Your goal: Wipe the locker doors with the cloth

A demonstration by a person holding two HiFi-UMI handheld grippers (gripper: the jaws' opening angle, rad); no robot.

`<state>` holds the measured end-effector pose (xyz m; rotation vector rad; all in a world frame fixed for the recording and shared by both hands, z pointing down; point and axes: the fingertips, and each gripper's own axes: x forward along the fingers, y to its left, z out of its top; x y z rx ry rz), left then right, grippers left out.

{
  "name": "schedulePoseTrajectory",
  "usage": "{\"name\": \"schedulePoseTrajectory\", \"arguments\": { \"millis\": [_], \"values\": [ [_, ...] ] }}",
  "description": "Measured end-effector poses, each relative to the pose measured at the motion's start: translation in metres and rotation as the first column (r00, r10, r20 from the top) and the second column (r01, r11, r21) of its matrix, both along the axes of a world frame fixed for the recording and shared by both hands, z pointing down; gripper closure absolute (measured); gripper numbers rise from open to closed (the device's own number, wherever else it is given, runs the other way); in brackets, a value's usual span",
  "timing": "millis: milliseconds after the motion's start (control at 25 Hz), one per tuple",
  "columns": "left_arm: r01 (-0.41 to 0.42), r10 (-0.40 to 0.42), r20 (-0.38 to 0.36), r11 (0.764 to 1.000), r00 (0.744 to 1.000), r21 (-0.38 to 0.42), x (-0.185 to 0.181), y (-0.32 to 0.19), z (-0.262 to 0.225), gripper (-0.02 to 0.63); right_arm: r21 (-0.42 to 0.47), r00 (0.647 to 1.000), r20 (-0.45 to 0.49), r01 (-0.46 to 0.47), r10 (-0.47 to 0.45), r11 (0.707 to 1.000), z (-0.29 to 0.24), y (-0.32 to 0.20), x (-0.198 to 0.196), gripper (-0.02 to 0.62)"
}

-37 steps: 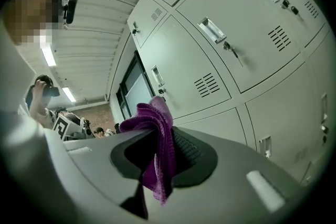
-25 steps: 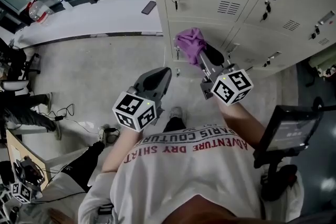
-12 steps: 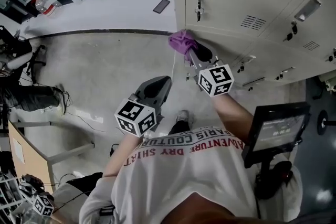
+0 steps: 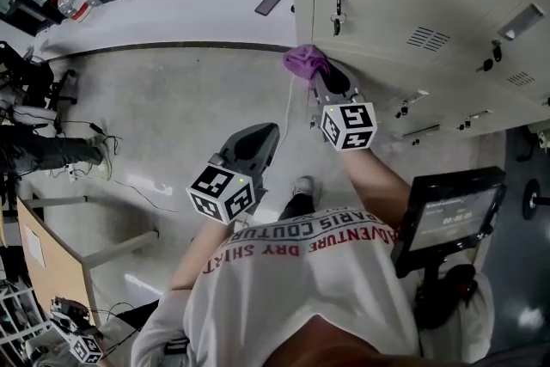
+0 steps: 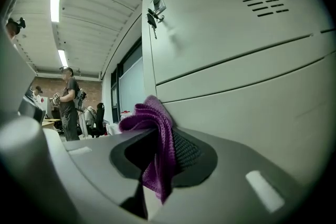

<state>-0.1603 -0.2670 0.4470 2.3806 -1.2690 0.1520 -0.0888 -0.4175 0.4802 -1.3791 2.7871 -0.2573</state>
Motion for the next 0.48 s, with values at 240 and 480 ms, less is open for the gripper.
{"name": "schedulePoseTrajectory", "arguments": {
  "millis": [240,480],
  "values": [
    [0.004,-0.004,-0.02,1.0,1.0,-0.007,0.004,-0.005,0.001,0.604,0.002,1.0,-0.028,-0.014,0.015,1.0,-0.001,-0.002,0.009,0.525],
    [-0.011,0.011,-0.028,1.0,1.0,-0.012,0.018,-0.008,0.0,0.604,-0.002,0.998,-0.025,-0.051,0.051,0.999,-0.003,-0.002,0.035,0.525]
  ]
}}
